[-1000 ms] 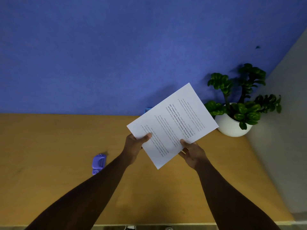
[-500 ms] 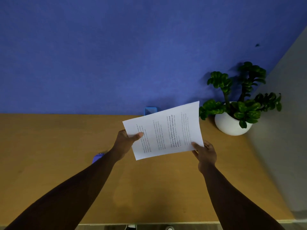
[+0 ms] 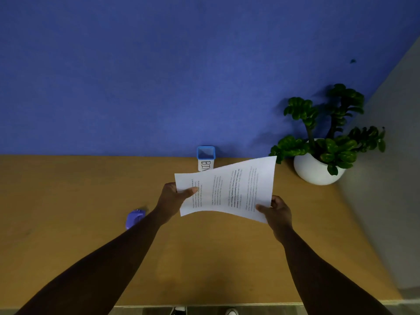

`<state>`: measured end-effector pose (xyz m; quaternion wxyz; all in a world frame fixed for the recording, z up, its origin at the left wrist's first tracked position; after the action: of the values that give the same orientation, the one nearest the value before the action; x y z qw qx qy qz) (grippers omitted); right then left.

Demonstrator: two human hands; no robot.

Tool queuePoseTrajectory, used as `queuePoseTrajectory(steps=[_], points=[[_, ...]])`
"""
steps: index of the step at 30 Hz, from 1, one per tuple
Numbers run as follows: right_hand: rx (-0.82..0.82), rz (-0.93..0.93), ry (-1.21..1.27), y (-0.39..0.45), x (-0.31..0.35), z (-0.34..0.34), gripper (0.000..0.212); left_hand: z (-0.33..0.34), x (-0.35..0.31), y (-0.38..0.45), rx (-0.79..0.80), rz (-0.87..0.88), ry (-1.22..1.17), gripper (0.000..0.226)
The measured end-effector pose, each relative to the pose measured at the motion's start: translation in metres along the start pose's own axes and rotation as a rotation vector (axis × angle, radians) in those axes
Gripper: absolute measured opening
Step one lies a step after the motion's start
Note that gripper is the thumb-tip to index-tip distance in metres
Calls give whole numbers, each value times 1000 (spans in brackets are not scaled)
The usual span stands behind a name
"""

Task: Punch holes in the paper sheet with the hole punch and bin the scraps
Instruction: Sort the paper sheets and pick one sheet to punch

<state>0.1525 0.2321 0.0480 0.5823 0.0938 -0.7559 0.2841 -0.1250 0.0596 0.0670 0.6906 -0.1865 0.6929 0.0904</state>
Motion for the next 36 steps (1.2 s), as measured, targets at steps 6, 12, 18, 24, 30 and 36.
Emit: queuePoseTrajectory(steps=[6,12,18,24,30,36], points=[[25,6,-15,3,-3,-1,28,0,0,-3,2,3,-7,15],[28,8,27,5,-5,-2,23,2,3,-4,-19,-29,-15,14],[32,30,46,6,-11,0,29,14,10,-6,-28,-57,-85,13],[13,84,-13,1,-26,1,39,26,23,-16,39,-78,-144,22],[-19,98,-99,-2,-32,1,34,20,40,-19,-9,-171,-31,17],[-51,17,-60,-2,-18,-2,33,18,28,-11,-12,-154,-13,12]])
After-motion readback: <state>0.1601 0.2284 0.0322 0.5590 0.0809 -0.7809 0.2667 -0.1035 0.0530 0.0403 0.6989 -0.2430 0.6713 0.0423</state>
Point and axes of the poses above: each hand's wrist, its own y-axis towards the middle knuckle, its own z-axis out of the palm, x = y × z, the point moved 5 cm from there along y, towards the middle knuckle, and after that the axes turned 13 degrees about x, right-handed, at the moved point
